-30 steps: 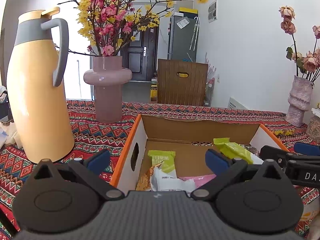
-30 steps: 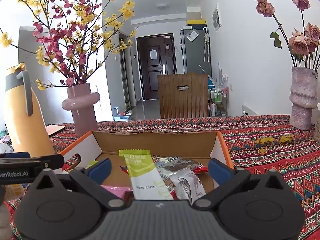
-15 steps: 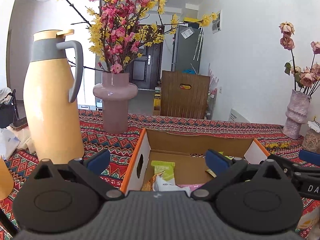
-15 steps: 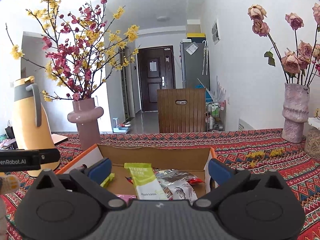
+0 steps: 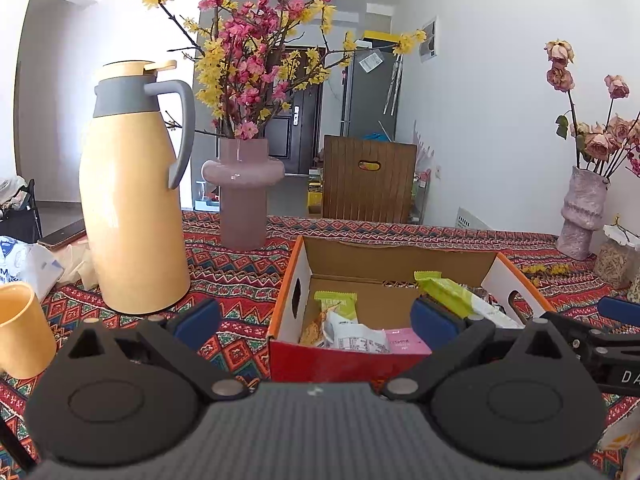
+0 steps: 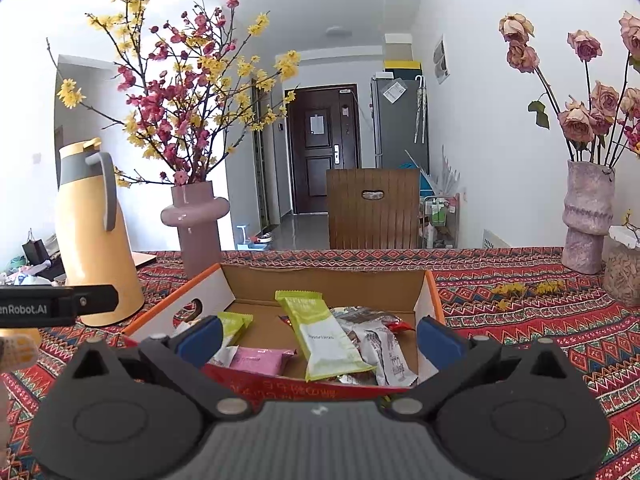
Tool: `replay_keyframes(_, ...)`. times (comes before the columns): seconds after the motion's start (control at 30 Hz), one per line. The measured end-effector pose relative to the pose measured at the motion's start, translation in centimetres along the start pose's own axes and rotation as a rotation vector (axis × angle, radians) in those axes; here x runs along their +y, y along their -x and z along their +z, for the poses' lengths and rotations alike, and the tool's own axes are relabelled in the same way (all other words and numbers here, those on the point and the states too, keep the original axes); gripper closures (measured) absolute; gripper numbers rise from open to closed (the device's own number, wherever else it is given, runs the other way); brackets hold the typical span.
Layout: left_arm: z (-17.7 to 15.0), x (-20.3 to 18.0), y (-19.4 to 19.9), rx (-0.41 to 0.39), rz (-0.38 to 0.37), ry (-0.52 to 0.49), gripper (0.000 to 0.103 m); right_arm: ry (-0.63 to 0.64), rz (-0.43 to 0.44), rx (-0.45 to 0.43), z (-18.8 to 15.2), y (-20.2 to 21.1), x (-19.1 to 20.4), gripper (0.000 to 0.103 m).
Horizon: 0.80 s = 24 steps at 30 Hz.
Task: Organize snacks
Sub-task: 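Withdraw both tools from the box toward the remaining snack pile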
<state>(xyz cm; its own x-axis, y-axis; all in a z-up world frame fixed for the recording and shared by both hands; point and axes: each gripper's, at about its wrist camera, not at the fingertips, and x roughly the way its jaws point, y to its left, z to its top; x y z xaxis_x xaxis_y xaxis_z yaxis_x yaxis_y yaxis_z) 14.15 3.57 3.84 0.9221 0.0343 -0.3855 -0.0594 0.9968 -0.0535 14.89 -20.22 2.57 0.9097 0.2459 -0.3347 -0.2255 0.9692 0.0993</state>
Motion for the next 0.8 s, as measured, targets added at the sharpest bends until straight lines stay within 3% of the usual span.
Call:
replay_keyframes(0.47,-4.5,2.7,1.1,0.092,0.035,-0.017,0.000,-0.019,-0.022,0.118,-4.1,1.5,-0.1,0.000)
replay_keyframes(0.8,-7.2,3.7,-1.0,0.104,0.071,-0.013,0.000,-0.037,-0.032,0.187,-5.9,0.6,-0.7,0.000)
